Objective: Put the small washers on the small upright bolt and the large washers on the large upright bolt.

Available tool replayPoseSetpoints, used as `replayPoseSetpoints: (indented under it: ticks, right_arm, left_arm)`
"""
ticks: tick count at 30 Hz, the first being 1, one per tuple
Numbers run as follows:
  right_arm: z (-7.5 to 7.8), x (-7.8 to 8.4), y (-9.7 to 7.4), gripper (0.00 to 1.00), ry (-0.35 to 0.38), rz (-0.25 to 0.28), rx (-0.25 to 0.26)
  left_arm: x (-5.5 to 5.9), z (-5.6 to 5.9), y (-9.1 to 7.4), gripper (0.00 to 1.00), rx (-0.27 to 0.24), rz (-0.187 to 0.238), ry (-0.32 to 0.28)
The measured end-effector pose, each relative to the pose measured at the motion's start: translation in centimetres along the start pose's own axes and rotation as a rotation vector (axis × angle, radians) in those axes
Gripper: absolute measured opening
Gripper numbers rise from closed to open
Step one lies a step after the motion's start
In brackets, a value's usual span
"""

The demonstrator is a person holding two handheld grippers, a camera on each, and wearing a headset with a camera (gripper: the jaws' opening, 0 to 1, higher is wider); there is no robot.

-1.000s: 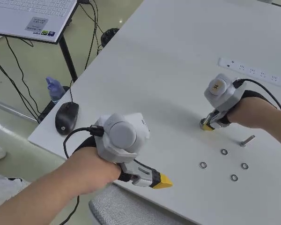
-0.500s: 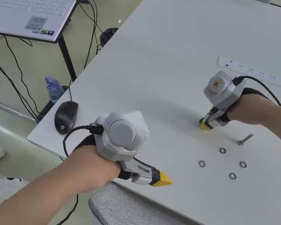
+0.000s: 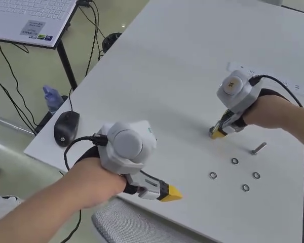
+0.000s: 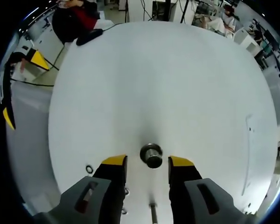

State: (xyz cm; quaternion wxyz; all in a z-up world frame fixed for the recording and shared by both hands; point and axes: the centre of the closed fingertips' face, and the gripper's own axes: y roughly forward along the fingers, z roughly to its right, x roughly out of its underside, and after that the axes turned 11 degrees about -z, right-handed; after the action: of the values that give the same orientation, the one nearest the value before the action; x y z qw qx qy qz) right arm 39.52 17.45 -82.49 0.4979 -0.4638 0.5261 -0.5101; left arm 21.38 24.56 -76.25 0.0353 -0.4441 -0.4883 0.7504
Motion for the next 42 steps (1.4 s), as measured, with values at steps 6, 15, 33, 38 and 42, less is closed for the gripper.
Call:
replayPoseSetpoints:
  ticks: [6, 15, 33, 38, 42]
  right_arm:
    - [-0.2, 0.4, -1.1, 0.36, -0.017, 0.015, 0.001]
    - [-1.2, 0.4, -2.2, 0.36, -0.054, 0.034, 0.014]
    - [-3.3, 4.2, -3.2, 0.36, -0.038, 0.03, 0.006]
    - [-3.8, 5.6, -2.8, 0.36, -0.026, 0.031, -0.005]
    - [-4.7, 6.6, -2.5, 0.36, -0.005, 0.036, -0.012]
  left_arm:
    - [-0.3, 0.0, -0.3, 0.86, -0.003, 0.003, 0.006]
    - [0.0, 0.4, -0.6, 0.86, -0.005, -0.007, 0.017]
    - [-0.8, 0.9, -0.7, 0.85, 0.0, -0.012, 0.05]
    - [-1.1, 1.1, -0.5, 0.85, 0.01, -0.009, 0.058]
    - [-0.9, 1.2, -0.5, 0.85, 0.015, -0.016, 0.062]
